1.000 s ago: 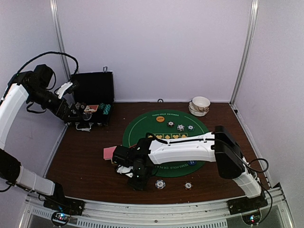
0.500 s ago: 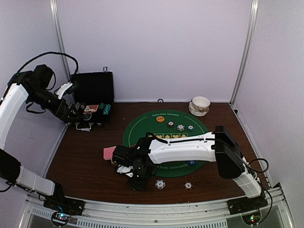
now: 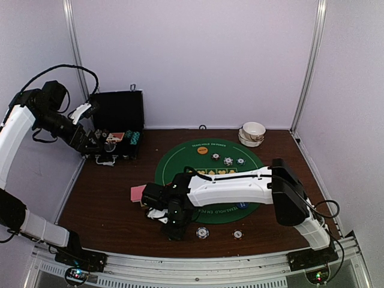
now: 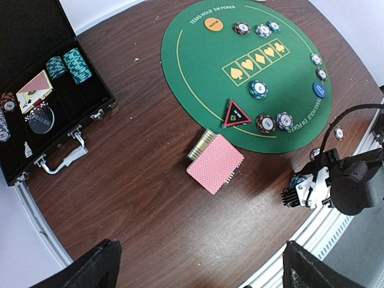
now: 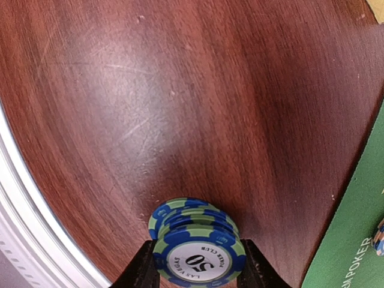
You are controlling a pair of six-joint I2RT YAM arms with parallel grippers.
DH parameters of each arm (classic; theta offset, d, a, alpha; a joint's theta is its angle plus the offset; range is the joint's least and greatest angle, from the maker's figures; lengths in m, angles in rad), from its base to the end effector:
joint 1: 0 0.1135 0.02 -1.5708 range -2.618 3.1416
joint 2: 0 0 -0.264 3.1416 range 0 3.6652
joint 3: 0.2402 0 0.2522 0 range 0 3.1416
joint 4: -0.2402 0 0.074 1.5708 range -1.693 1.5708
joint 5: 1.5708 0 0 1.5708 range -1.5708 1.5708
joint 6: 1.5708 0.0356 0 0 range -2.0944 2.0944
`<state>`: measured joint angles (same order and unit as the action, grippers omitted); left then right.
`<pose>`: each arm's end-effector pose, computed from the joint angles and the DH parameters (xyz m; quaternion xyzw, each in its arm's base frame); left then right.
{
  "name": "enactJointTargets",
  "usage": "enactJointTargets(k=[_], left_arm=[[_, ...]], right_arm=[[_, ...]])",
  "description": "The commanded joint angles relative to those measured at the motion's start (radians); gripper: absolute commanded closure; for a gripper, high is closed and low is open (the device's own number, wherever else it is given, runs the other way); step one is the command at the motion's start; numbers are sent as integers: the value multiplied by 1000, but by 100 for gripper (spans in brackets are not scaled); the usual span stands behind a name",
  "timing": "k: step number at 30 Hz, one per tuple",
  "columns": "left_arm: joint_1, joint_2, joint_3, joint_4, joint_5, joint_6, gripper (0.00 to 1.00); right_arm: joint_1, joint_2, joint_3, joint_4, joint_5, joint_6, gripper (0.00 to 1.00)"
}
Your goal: Distribute texas hold em gaming equipment
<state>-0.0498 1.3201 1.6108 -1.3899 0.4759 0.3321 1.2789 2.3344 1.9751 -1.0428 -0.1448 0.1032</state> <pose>0.2189 -0.0272 0.4028 0.2334 0.9173 -0.1950 0.2570 0.1307 0.4529 0.1666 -0.5562 0.8236 0.1091 0.0188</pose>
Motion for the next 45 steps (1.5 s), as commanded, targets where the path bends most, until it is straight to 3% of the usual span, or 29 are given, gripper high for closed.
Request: enactJointTargets(k=[1, 8, 18, 27, 39, 41, 45], left_arm=[[-4, -2, 23, 0, 6, 11, 2], [-5, -12, -18, 20, 1, 32, 2], [-6, -20, -101, 50, 37, 70, 3], [-8, -19, -116, 50, 59, 92, 2], [-59, -16, -205, 52, 41, 133, 2], [-79, -12, -230, 65, 32, 136, 2], [-136, -19, -310, 115, 2, 156, 2]], right_arm=[[0, -66, 39, -35, 51, 6, 100], [-69, -239, -56, -12, 90, 43, 100], [-274, -464, -470, 122, 100, 121, 100], [-329, -478, -650, 215, 91, 156, 100], [-373, -469, -713, 264, 93, 165, 100], [-374, -459, -710, 262, 91, 165, 92], [-379, -449, -702, 256, 95, 168, 53]])
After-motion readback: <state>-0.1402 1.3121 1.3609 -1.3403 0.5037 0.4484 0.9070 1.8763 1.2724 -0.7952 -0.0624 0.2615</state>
